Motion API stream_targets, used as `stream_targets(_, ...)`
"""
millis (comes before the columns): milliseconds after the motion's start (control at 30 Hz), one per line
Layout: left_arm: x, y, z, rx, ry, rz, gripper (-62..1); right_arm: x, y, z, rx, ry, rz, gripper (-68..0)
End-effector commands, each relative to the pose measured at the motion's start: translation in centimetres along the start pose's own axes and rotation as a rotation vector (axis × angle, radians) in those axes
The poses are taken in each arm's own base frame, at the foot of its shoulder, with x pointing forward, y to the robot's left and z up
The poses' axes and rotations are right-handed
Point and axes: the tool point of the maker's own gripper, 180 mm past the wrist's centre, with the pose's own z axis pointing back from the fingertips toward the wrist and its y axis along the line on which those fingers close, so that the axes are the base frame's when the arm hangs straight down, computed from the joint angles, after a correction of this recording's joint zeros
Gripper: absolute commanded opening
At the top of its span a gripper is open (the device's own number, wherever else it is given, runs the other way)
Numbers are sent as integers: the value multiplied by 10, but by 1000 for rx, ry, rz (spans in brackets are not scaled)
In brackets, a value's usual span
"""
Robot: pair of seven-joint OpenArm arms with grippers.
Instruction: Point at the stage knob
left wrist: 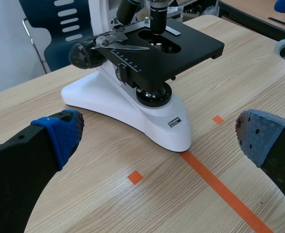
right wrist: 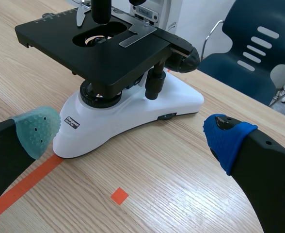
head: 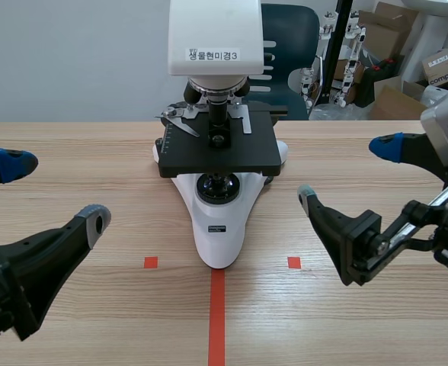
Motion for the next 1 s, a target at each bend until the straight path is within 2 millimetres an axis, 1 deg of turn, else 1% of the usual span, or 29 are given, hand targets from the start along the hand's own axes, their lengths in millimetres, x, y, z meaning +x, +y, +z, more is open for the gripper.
stream_targets(0,5,-2,-1,0,-27,18,14,9,-4,0,-6,-34,1,4)
stream_targets(167,5,-2,-1,0,-27,18,14,10,-3,0,-4,-40,-4,4)
stream_targets(500,5,-2,-1,0,-27,18,14,19,-3,0,-4,-90,-4,4)
stream_targets(967,5,-2,-1,0,-27,18,14,19,-3,0,-4,-92,-3,4)
